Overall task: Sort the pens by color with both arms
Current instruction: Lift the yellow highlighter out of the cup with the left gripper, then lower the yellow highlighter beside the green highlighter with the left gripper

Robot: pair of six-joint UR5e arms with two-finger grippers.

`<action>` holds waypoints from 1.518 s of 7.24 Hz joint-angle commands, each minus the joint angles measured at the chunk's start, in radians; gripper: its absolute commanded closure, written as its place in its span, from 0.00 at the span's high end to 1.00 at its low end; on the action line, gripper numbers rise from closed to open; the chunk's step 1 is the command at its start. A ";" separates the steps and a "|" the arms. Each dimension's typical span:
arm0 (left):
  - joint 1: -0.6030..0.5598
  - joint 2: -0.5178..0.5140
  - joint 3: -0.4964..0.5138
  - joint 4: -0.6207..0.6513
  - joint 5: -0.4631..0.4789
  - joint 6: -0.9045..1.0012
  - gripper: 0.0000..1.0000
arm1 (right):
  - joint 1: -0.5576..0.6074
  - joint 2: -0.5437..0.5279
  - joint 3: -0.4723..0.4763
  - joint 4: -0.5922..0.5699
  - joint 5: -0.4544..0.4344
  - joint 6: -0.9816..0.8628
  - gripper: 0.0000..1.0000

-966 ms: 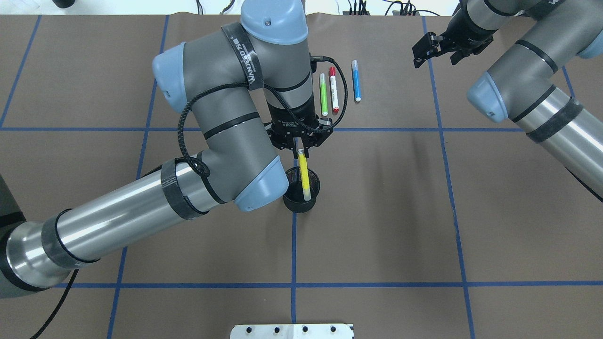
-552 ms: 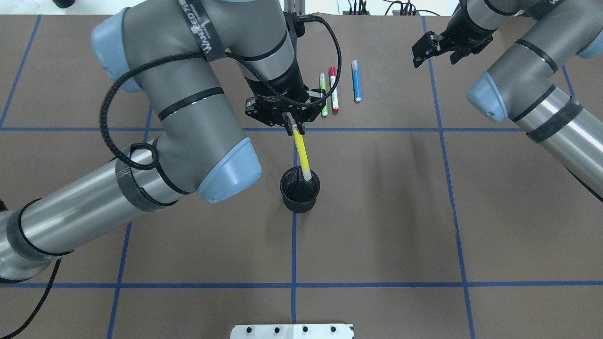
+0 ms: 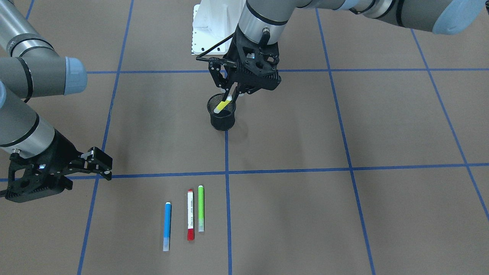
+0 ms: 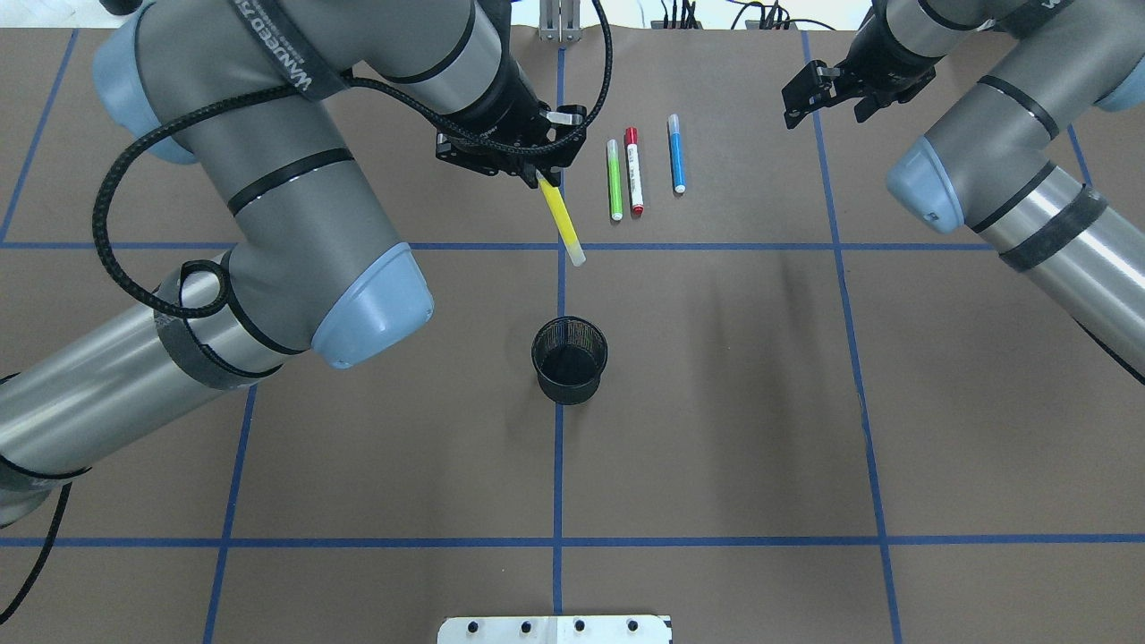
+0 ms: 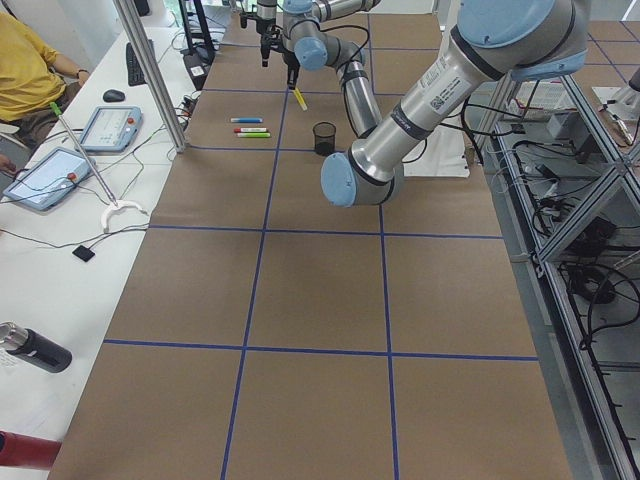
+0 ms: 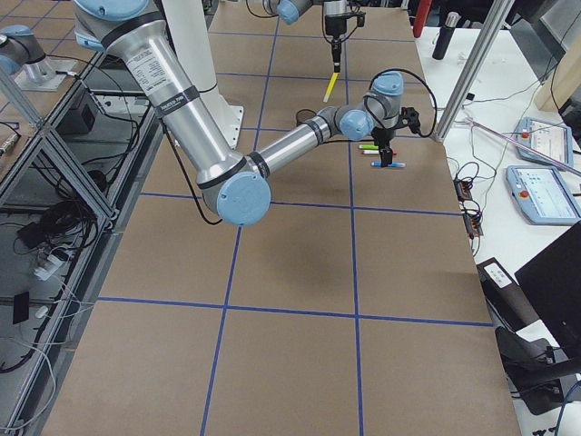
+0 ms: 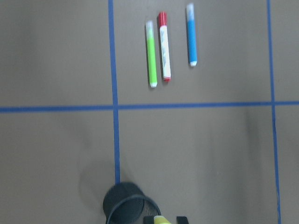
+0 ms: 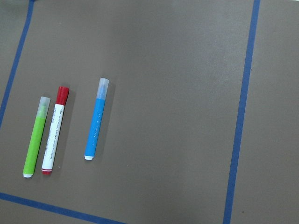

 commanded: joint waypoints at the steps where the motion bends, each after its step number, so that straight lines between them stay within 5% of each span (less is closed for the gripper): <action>1: 0.000 0.050 0.035 -0.195 0.151 -0.031 0.00 | -0.002 0.000 -0.001 0.001 -0.001 0.001 0.99; 7: 0.099 0.011 0.539 -0.852 0.720 -0.119 0.00 | -0.009 -0.003 -0.005 0.004 -0.004 0.007 0.99; 11: 0.122 -0.135 0.866 -0.901 0.884 -0.139 0.00 | -0.020 -0.005 -0.010 0.004 -0.013 0.010 0.99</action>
